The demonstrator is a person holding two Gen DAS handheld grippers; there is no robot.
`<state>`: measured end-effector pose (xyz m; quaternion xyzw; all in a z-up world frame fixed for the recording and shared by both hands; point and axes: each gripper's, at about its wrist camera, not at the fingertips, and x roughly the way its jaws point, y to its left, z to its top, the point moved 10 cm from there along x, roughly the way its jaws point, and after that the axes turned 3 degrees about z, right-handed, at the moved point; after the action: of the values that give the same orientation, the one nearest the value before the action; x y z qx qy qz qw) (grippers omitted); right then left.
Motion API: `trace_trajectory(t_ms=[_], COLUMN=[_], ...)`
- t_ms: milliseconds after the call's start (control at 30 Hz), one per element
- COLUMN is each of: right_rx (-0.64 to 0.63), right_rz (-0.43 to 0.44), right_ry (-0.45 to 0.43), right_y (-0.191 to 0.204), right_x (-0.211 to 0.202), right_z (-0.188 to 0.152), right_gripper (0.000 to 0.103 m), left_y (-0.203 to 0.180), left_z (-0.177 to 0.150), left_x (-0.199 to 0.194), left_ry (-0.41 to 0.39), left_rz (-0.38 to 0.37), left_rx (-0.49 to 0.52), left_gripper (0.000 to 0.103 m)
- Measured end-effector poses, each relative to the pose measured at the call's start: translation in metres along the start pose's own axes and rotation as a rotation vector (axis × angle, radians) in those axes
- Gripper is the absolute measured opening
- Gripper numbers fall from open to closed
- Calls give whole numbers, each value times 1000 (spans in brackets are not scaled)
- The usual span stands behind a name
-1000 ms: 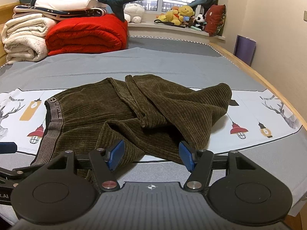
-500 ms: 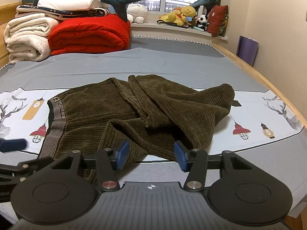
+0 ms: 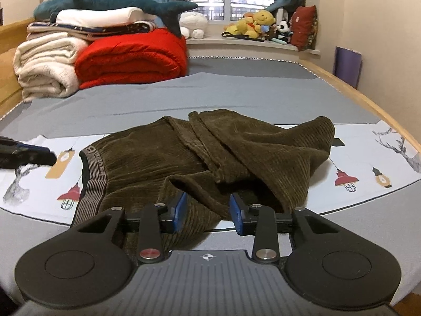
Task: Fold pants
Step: 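Grasp the waistband with the left tool while the right tool approaches the pants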
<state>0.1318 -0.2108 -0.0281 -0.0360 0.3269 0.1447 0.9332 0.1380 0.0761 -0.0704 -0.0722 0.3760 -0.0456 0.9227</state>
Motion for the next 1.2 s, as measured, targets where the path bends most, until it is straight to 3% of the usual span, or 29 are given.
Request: trace_trajectory(t_ms=[33,67,133,200,300,367,467,633,733,800,900,967,1067,1200], right_rx=[-3,-4,-4,-6,-16,-9,7,6,11,14,9,5,-5,14], right_rz=[-2,-4,-8,3,16,21,29,26,22,18,8,-1,-25,-66], right_ry=[0,-1,4,15,11,17,25,36,43,46,46,47,48,22], right_y=[1,2,3,6,9,9,9,7,7,7,9,10,13,9], right_x=[0,1,2,4,6,8,10,13,14,15,15,14,14,9], right_z=[1,1,1,2,5,6,6,4,3,3,1,0,-2,1], right_gripper=[38,38,38,38,39,39,39,42,42,43,43,43,43,43], left_y=[22,40,57,61,57,46,30,20,7,-1,-5,-5,-6,2], left_z=[-14,-19,-18,-17,-23,-24,-30,-42,-46,-48,-50,-47,-37,-18], left_x=[19,28,37,46,65,75,94,120,128,132,133,131,122,94], left_ry=[134,186,198,216,285,309,340,383,382,377,354,333,289,181], left_rz=[67,116,79,25,-16,-40,-27,19,10,19,71,108,74,59], left_rx=[-78,-155,-302,-383,-445,-446,-385,-323,-260,-206,-121,-65,-36,-11], left_gripper=[19,19,19,23,38,54,66,69,82,85,78,46,27,21])
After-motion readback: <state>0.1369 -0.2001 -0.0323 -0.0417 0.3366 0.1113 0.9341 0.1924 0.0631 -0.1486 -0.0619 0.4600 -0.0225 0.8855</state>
